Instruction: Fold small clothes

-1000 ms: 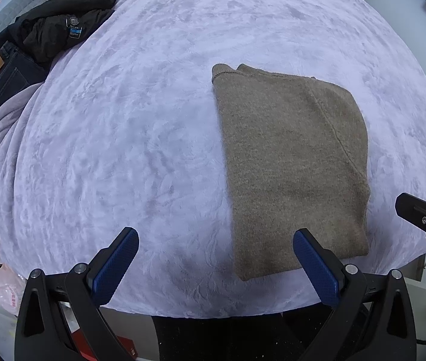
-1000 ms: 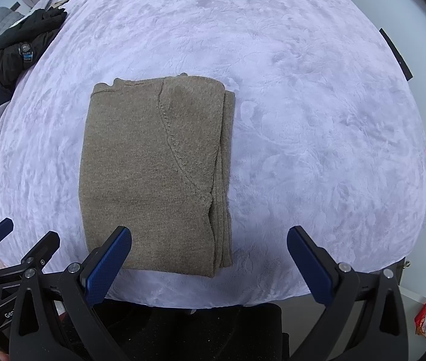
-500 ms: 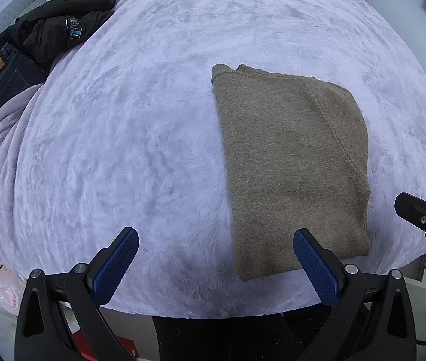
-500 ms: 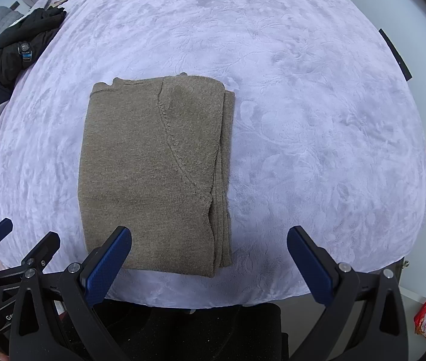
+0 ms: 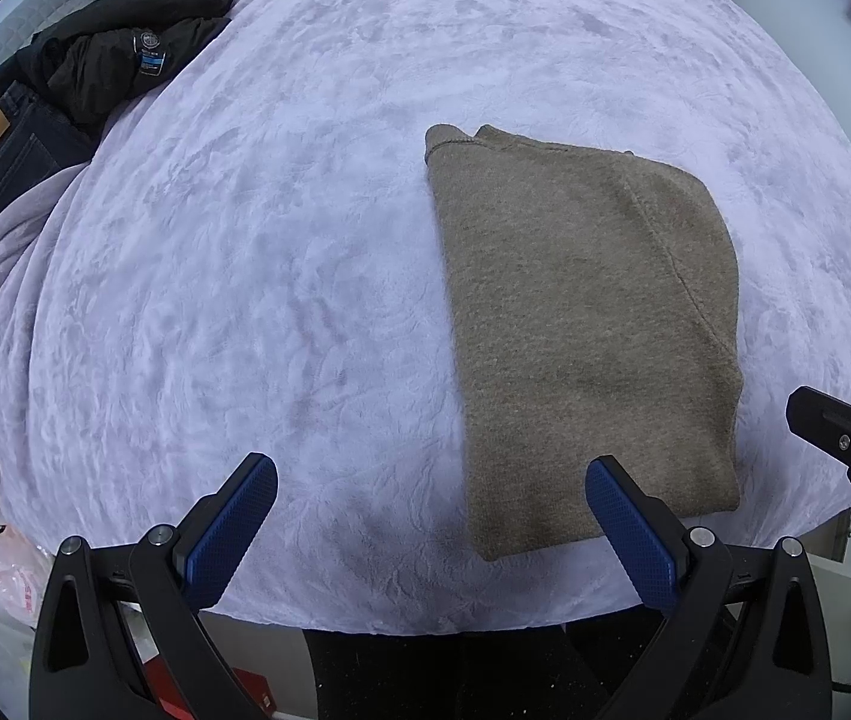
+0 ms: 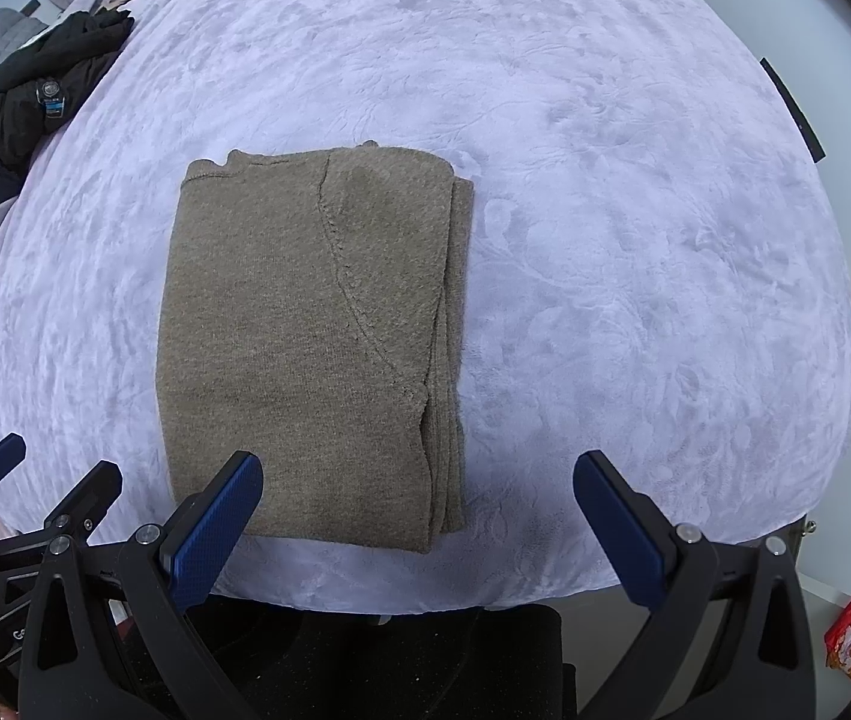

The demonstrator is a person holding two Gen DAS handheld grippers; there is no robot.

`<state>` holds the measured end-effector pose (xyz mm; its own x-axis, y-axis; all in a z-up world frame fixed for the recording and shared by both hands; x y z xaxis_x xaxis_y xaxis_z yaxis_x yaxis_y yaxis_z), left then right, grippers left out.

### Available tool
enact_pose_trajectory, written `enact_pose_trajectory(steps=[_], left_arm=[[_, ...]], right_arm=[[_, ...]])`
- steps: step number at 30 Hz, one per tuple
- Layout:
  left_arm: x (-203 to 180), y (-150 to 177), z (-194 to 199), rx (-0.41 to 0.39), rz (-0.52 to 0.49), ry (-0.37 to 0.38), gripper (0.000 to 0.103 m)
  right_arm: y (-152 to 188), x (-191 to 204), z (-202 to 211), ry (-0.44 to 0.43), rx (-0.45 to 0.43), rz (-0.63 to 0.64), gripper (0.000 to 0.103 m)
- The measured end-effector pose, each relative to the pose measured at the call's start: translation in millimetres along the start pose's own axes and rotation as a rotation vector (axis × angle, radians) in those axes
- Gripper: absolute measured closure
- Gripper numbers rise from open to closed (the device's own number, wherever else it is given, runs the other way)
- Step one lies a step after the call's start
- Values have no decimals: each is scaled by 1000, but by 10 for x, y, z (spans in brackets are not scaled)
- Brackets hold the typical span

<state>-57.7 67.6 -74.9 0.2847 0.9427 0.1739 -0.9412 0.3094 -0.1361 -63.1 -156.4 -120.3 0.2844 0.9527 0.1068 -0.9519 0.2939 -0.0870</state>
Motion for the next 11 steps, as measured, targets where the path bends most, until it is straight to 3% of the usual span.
enact_pose_trajectory(steps=[11], left_arm=[[-5,-13,13,-21,-3,8,0]], right_arm=[[-1,21,-6,4,8,2,0]])
Point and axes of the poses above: each gripper's, at about its wrist camera, not at the fingertips, and z roughly against the way its jaws point, x to its left, y to its underside, the point moved 5 cm from there along -z, roughly the way its jaws point, and after that the axes turned 7 degrees about -y, right-handed, at the moved point
